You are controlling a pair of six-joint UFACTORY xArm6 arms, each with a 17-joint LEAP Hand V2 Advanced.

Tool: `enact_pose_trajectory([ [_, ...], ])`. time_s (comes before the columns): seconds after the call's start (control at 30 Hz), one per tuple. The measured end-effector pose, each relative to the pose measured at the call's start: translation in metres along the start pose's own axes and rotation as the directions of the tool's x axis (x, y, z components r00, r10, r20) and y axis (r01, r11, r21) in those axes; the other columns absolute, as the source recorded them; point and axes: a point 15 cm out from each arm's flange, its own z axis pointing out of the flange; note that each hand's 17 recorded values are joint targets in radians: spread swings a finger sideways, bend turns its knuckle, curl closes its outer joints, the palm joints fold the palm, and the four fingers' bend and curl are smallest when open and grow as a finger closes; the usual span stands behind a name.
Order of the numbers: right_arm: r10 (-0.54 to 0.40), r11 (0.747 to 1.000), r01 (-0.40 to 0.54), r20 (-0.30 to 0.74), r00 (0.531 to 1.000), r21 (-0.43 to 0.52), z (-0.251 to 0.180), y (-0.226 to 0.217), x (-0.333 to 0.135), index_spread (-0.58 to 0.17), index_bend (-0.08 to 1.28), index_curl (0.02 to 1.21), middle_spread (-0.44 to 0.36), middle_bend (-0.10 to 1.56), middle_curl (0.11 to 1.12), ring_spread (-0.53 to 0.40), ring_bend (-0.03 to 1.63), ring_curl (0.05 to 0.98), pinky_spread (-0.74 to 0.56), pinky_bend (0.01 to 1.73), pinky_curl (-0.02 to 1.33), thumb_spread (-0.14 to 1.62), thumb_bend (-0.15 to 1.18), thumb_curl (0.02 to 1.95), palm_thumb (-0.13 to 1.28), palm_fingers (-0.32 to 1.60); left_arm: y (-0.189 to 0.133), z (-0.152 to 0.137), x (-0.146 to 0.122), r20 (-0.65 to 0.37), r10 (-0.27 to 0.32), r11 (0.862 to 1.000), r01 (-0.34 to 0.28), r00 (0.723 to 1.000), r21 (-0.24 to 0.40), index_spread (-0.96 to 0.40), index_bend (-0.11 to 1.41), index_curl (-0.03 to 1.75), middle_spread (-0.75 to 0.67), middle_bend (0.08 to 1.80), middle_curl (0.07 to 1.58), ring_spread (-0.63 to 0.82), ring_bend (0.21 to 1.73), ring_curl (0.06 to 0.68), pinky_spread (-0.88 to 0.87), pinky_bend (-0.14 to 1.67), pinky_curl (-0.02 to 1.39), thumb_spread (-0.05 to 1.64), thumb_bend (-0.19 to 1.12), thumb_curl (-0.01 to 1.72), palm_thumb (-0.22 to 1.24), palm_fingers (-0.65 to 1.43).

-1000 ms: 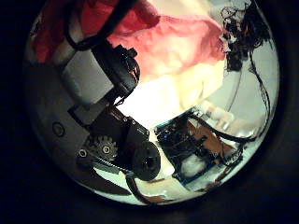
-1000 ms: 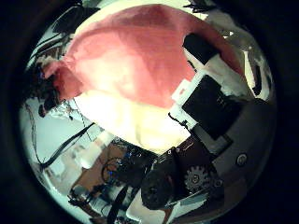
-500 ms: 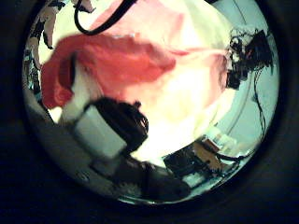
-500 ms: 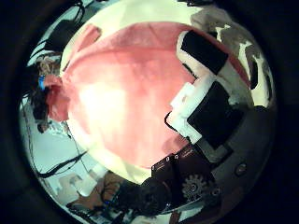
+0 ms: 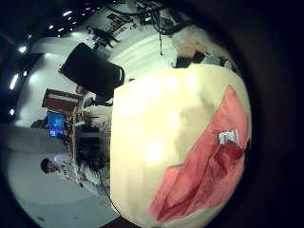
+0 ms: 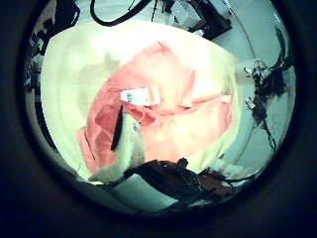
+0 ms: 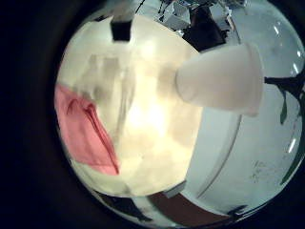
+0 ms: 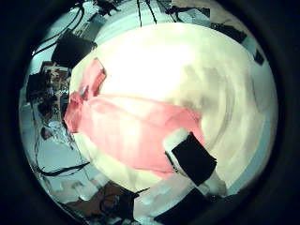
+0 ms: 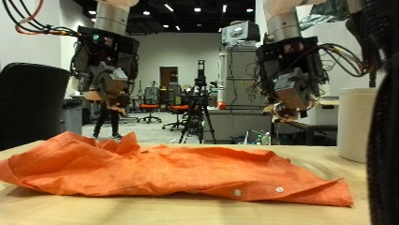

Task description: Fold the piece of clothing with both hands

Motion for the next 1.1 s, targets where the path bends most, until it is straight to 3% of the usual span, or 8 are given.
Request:
enact_pose_trajectory([
  [0.13, -0.082, 0.996, 0.082, 0.005, 0.997, -0.047, -0.004, 0.043, 0.007, -0.398, 0.32, 0.50, -0.086, 0.47, 0.45, 0.119, 0.50, 0.370, 0.31, 0.38, 0.53, 1.46, -0.02, 0.31, 0.55, -0.01, 0.019, -0.015, -0.011, -0.017, 0.049, 0.999, -0.049, 0.999, -0.006, 0.11, 0.13, 0.41, 0.34, 0.18, 0.31, 0.43, 0.57, 0.261, 0.33, 0.56, 0.31, 1.26, -0.02, 0.34, 0.37, -0.06],
  [0.23, -0.165, 0.979, 0.167, 0.029, 0.986, -0.119, 0.010, 0.083, 0.009, -0.393, 0.29, 0.47, -0.065, 0.38, 0.41, 0.156, 0.39, 0.323, 0.34, 0.33, 0.48, 1.38, -0.03, 0.28, 0.48, -0.03, 0.055, -0.017, -0.002, -0.056, 0.089, 0.995, -0.092, 0.994, -0.050, 0.11, 0.13, 0.38, 0.35, 0.17, 0.30, 0.45, 0.57, 0.259, 0.35, 0.56, 0.31, 1.25, -0.02, 0.32, 0.36, -0.06],
  [0.47, -0.238, 0.934, 0.252, 0.086, 0.967, -0.253, 0.063, 0.146, 0.006, -0.374, 0.17, 0.40, -0.022, 0.29, 0.36, 0.191, 0.30, 0.279, 0.35, 0.28, 0.42, 1.24, -0.03, 0.27, 0.42, 0.01, 0.144, -0.015, 0.028, -0.123, 0.155, 0.977, -0.171, 0.980, -0.127, 0.10, 0.14, 0.32, 0.36, 0.18, 0.28, 0.46, 0.55, 0.254, 0.38, 0.56, 0.30, 1.22, -0.01, 0.29, 0.35, -0.04],
  [0.67, -0.225, 0.922, 0.249, 0.111, 0.968, -0.297, 0.103, 0.146, 0.011, -0.344, 0.16, 0.35, 0.006, 0.26, 0.35, 0.190, 0.27, 0.268, 0.34, 0.27, 0.40, 1.14, -0.03, 0.27, 0.38, 0.03, 0.196, -0.002, 0.080, -0.186, 0.234, 0.948, -0.266, 0.954, -0.174, 0.10, 0.14, 0.30, 0.35, 0.18, 0.28, 0.47, 0.55, 0.250, 0.39, 0.55, 0.29, 1.21, -0.01, 0.28, 0.36, -0.03],
  [0.87, -0.232, 0.930, 0.253, 0.107, 0.967, -0.267, 0.134, 0.127, 0.007, -0.309, 0.16, 0.32, 0.032, 0.25, 0.35, 0.179, 0.28, 0.268, 0.33, 0.26, 0.38, 1.07, -0.02, 0.28, 0.40, 0.09, 0.214, 0.004, 0.084, -0.199, 0.249, 0.933, -0.290, 0.948, -0.215, 0.10, 0.14, 0.28, 0.35, 0.19, 0.28, 0.48, 0.54, 0.249, 0.39, 0.54, 0.29, 1.18, -0.02, 0.27, 0.34, -0.03],
  [1.1, -0.255, 0.913, 0.278, 0.115, 0.960, -0.297, 0.151, 0.127, -0.009, -0.251, 0.17, 0.31, 0.004, 0.27, 0.35, 0.114, 0.34, 0.272, 0.29, 0.20, 0.34, 1.03, -0.01, 0.30, 0.49, 0.26, 0.219, -0.003, 0.081, -0.198, 0.248, 0.932, -0.290, 0.948, -0.220, 0.10, 0.15, 0.27, 0.35, 0.19, 0.28, 0.48, 0.55, 0.247, 0.40, 0.52, 0.29, 1.16, -0.02, 0.26, 0.34, -0.02],
])
